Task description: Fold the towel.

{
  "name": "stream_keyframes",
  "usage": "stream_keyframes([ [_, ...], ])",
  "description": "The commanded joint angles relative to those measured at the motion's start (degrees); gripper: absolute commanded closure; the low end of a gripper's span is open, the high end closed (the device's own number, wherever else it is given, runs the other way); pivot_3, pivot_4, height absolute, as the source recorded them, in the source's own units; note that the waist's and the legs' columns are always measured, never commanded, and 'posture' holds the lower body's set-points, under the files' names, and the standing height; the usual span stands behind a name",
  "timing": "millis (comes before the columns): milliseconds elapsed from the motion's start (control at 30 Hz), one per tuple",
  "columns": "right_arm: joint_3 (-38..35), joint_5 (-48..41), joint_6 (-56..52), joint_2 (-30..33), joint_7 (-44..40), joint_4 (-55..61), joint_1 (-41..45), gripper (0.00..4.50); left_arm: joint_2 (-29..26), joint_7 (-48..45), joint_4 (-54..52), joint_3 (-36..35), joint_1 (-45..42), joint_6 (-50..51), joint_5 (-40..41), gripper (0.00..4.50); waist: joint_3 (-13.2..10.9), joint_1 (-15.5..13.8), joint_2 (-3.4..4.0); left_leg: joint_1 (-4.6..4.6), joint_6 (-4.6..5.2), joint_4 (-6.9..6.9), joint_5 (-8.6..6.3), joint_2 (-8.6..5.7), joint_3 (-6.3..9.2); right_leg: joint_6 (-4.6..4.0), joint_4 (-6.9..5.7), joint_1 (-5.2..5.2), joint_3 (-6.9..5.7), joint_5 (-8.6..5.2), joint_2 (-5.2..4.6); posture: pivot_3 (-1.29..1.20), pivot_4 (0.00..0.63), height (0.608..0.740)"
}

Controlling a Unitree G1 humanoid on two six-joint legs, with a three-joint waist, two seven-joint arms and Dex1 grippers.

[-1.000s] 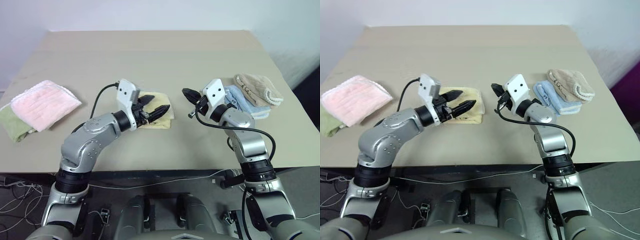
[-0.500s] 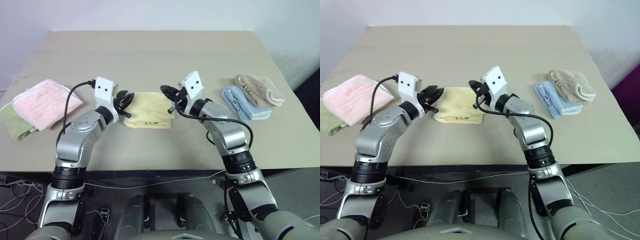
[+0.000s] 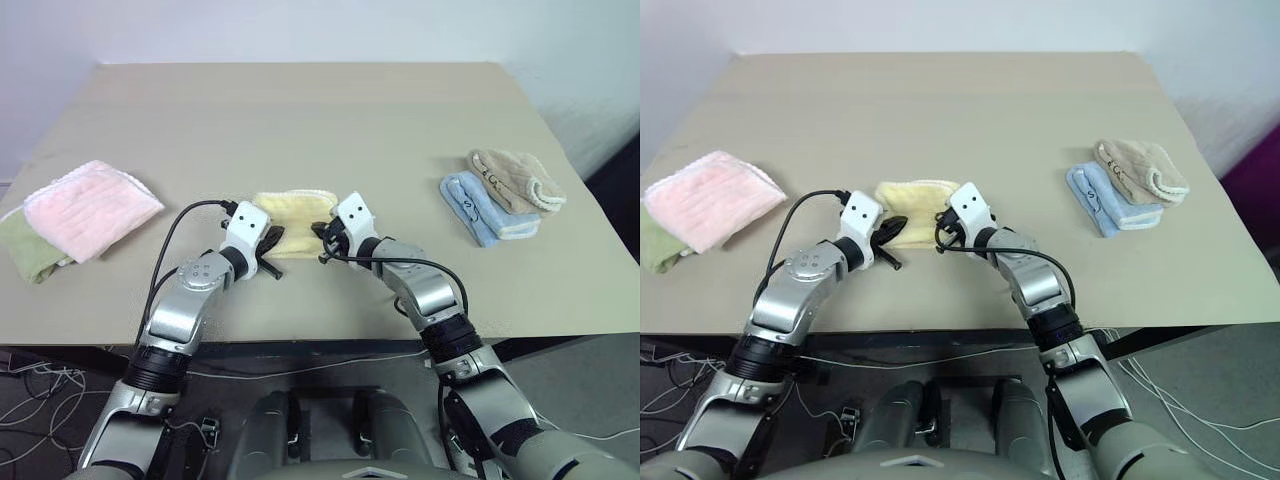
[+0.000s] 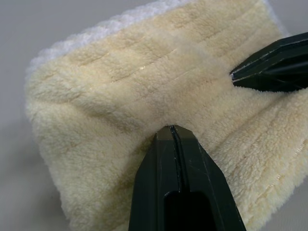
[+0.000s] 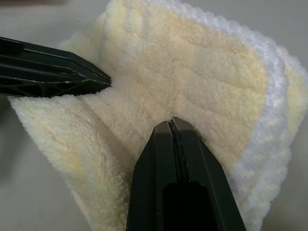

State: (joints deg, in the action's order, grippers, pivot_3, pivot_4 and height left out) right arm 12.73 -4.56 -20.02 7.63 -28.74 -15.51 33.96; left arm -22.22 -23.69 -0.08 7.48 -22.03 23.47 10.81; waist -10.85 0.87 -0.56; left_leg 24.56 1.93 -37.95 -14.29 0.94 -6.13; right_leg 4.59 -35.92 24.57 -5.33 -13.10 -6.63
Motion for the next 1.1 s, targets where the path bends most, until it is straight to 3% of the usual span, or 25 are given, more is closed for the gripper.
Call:
stream_keyframes([
  [33, -1.02, -0.58, 1.68, 0.55, -0.71, 4.82, -1.52, 4.5, 2.22, -0.41, -2.07, -4.97, 0.98, -0.1, 4.12, 4.48, 0.0, -0.01, 0.0, 0.01, 0.0, 0.0, 0.0, 0.0, 0.01, 0.0, 0.0, 0.0, 0.0, 0.0, -0.04, 0.0, 0.15, 0.74],
  [167, -4.76, -3.96, 0.06, 3.27, -2.31, 13.51, -2.29, 4.5, 1.96, -0.05, -6.5, -13.74, 0.21, -0.34, 9.78, 4.48, -0.05, -0.03, -0.02, 0.14, -0.01, -0.01, 0.01, 0.0, 0.02, 0.01, -0.03, 0.12, 0.0, 0.01, -0.08, 0.0, 0.15, 0.74],
  [333, -9.49, -11.14, -8.27, 5.79, -4.9, 18.94, -2.64, 4.5, -6.53, -1.69, -5.22, -15.44, 2.08, -3.64, 4.34, 4.48, -0.04, 0.02, -0.01, 0.18, 0.0, -0.02, 0.01, 0.0, 0.03, 0.0, -0.05, 0.18, -0.01, 0.0, -0.03, 0.0, 0.15, 0.74],
  [433, -13.48, -16.95, -17.51, 5.28, -4.38, 17.64, -1.51, 3.89, -10.68, -3.91, -4.05, -15.67, 3.68, -6.36, 2.05, 4.5, -0.04, 0.0, -0.01, 0.18, 0.04, -0.02, -0.02, -0.01, 0.01, 0.0, -0.05, 0.19, -0.01, 0.0, -0.03, 0.0, 0.15, 0.74],
  [633, -23.66, -29.2, -34.94, 1.09, 0.88, 11.23, 3.31, 1.82, -13.04, -7.56, -3.77, -16.23, 6.4, -9.07, 2.14, 4.5, -0.04, -0.07, 0.0, 0.27, -0.1, -0.01, -0.12, -0.02, 0.03, -0.03, -0.06, 0.31, 0.0, 0.02, -0.16, 0.0, 0.15, 0.74],
  [800, -25.91, -32.33, -39.61, -0.01, 3.02, 8.53, 5.96, 0.09, -13.32, -11.32, -6.86, -16.35, 10.08, -8.6, 4.14, 4.5, -0.04, 0.16, 0.02, 0.75, -0.22, -0.01, 0.03, -0.01, 0.04, -0.06, -0.1, 0.8, 0.05, 0.04, -0.17, 0.0, 0.15, 0.74],
  [1100, -21.18, -30.05, -40.5, -0.37, 3.87, 4.84, 7.55, 0.04, -12.62, -14.64, -10.98, -17.41, 13.18, -7.63, 7.89, 4.5, -0.04, 0.16, 0.02, 0.8, 0.05, -0.03, -0.01, -0.02, 0.03, -0.05, -0.1, 0.82, -0.01, 0.04, -0.12, 0.0, 0.15, 0.74],
])
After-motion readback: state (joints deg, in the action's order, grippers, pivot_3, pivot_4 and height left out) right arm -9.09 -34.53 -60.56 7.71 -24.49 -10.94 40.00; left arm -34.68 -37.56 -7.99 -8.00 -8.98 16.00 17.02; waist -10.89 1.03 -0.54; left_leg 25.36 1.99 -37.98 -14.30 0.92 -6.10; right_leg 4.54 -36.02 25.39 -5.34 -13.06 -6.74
